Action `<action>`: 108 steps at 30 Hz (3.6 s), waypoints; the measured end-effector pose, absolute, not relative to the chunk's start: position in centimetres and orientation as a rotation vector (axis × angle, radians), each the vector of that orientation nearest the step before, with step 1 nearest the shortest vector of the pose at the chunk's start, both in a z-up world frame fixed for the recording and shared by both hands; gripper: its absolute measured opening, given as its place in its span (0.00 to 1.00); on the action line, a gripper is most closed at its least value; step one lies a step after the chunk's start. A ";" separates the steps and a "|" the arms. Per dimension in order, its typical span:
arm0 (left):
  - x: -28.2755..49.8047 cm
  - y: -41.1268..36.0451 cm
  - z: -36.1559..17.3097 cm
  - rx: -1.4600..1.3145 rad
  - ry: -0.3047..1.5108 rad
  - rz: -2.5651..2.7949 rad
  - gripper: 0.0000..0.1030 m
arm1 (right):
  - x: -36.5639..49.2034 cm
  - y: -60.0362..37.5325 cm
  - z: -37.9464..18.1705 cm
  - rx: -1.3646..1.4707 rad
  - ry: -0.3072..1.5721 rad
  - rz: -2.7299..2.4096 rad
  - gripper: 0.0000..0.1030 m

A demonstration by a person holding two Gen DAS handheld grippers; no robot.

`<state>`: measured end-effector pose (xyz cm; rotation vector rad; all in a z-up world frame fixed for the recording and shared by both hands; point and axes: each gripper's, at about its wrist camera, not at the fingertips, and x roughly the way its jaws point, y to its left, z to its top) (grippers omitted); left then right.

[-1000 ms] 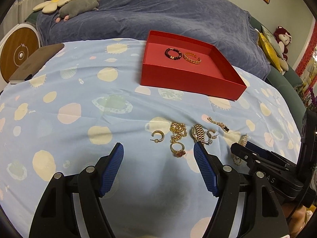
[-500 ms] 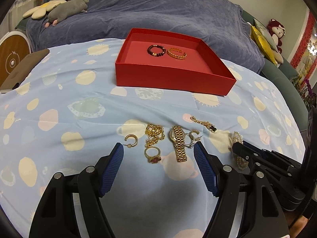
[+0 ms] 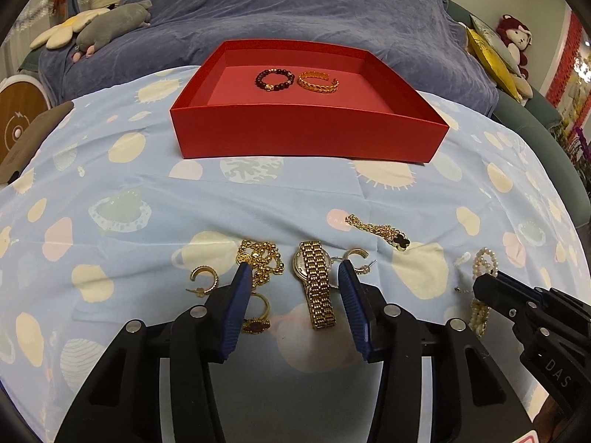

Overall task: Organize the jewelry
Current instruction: 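Close the left tool on the gold link watch while the right tool holds the pearls, then carry the watch and pearls into the red box and open both tools, then move the left tool to the gold chain beside the rings and close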

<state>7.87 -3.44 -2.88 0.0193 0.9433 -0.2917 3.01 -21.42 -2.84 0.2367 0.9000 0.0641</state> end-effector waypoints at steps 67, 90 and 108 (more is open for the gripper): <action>25.1 -1.4 4.9 -0.081 0.779 -0.270 0.09 | 23.6 -20.4 0.7 0.225 0.834 0.139 0.10; 20.9 1.5 7.8 -0.110 0.729 -0.213 0.56 | 14.3 -21.7 4.0 0.189 0.781 0.127 0.38; 9.2 4.1 1.5 -0.067 0.897 -0.206 0.56 | 5.1 -17.3 0.7 0.155 0.882 0.218 0.38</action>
